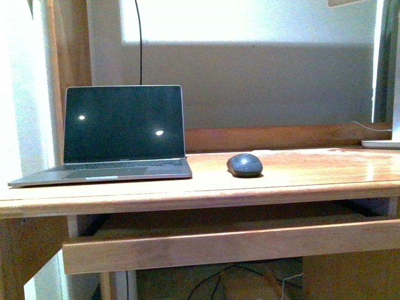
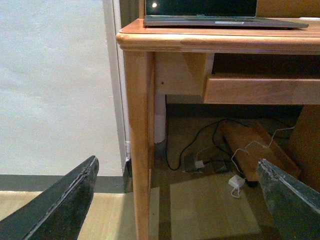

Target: Place mouse

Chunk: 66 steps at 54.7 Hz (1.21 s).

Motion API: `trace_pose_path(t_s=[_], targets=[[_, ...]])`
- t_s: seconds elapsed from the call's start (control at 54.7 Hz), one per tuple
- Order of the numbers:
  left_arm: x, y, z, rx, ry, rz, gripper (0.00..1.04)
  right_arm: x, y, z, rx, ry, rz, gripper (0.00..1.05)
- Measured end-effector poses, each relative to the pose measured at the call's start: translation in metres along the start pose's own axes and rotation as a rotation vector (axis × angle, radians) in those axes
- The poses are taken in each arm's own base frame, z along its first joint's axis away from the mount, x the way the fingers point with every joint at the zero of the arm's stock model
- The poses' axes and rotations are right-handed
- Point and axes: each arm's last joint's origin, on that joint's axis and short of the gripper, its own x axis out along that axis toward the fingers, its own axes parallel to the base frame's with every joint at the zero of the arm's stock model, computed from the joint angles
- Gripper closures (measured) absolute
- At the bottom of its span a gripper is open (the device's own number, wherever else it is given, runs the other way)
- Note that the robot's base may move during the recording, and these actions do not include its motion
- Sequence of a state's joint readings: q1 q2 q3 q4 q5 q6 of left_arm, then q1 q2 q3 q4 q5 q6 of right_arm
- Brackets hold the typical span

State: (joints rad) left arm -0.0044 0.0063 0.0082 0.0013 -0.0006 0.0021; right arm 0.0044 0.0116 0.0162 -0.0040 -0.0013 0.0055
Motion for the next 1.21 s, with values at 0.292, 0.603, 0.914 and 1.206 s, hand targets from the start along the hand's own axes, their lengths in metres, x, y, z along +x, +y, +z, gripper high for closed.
trace_pose_path(t_s=[0.292, 0.603, 0.914, 1.206], targets=[[0.0, 0.0, 0.0, 0.0, 0.0, 0.0, 0.08, -0.0003, -0.0003, 0.0006, 0.0, -0.008, -0.005, 1.02], [0.0, 0.0, 0.0, 0.0, 0.0, 0.0, 0.08, -0.0003, -0.0003, 0.0006, -0.002, -0.008, -0.005, 0.7], [0.0, 0.0, 0.0, 0.0, 0.0, 0.0, 0.08, -0.0003, -0.0003, 0.0006, -0.002, -0.008, -0.005, 0.22], [0.0, 0.0, 0.0, 0.0, 0.0, 0.0, 0.08, -0.0003, -0.0003, 0.0006, -0.002, -0.008, -0.005, 0.07]])
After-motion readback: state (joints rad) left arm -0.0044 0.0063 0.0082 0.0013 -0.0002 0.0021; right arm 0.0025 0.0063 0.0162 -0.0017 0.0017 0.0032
